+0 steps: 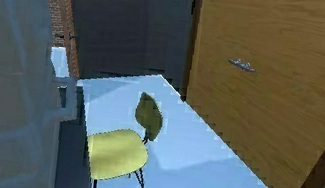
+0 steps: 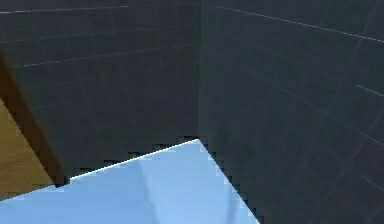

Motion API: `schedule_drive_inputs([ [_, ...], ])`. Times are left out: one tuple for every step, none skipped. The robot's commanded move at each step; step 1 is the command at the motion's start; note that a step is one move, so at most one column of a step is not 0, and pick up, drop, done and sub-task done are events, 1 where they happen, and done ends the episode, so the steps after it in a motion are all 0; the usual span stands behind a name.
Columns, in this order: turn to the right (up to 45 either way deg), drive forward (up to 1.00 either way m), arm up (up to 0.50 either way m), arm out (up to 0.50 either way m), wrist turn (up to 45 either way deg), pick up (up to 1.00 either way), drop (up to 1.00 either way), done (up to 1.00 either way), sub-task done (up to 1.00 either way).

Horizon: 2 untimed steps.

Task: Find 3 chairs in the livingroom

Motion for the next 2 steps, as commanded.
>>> schedule_drive_inputs([
  [-15.0,0.0,0.0,0.0,0.0,0.0,0.0,0.0,0.0],
  [0.0,0.0,0.0,0.0,0.0,0.0,0.0,1.0,0.0],
])
